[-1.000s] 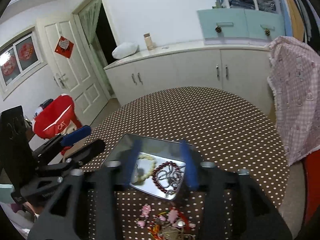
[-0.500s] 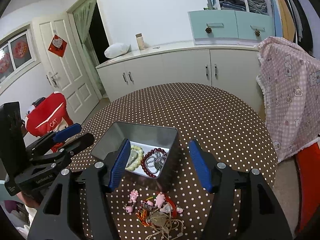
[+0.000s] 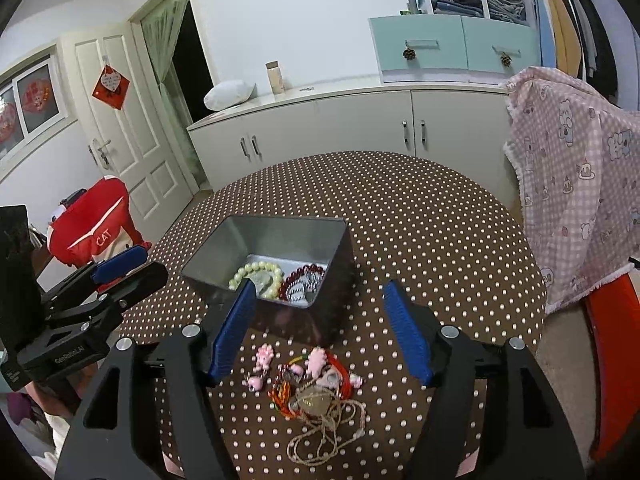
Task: Organize jewelry
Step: 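Withdraw both tools from the grey box back toward the jewelry pile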
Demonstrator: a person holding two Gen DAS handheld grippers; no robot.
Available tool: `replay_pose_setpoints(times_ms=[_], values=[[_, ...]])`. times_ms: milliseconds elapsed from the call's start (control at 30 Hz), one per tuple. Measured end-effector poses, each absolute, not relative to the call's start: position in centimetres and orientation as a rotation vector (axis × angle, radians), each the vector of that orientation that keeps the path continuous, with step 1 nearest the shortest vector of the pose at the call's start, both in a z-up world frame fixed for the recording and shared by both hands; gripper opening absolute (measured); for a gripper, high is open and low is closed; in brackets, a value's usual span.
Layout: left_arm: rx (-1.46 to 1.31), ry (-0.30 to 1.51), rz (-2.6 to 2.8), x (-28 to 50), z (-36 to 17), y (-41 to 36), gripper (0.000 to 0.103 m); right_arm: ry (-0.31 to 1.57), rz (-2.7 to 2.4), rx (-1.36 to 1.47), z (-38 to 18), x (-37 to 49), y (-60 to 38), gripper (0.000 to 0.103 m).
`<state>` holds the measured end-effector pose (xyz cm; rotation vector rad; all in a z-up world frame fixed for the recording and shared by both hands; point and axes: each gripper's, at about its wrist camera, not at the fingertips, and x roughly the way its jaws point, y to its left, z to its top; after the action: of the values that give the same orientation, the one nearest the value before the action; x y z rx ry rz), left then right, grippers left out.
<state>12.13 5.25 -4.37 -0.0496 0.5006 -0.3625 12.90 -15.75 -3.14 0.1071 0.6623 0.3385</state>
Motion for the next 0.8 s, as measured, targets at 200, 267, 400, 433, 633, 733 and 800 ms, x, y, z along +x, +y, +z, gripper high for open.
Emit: replay_pose_setpoints(times_ms=[200,267,400,433,633,733,800], values=[[-0.051,0.506,-0.393,10.5,-5.1,4.5,0.068,0.665,0.338,0.113,-3.9,11.4,-16.2,0.064],[-0.052,0.511,-0.407,10.1,-5.4,4.2,0.068,0.665,0.339,0.115,-4.1,10.8,-16.3,0.064],[-0.048,0.554,-0.447,9.7,-6.3,3.1,0.068,0.670,0.347,0.121,-4.6,10.2,-16.5,0.064],[-0.043,0.561,-0.450,9.6,-6.6,2.8,0.068,0.672,0.350,0.121,-4.8,10.1,-16.6,0.065],[-0.026,0.587,-0.468,9.1,-8.0,1.5,0.067,0.689,0.350,0.125,-6.1,9.3,-16.8,0.066],[-0.008,0.592,-0.477,8.9,-8.5,1.0,0.067,0.703,0.350,0.131,-6.8,9.2,-17.0,0.066],[0.003,0.607,-0.486,8.9,-8.8,0.6,0.067,0.714,0.351,0.143,-7.2,9.3,-17.1,0.066]])
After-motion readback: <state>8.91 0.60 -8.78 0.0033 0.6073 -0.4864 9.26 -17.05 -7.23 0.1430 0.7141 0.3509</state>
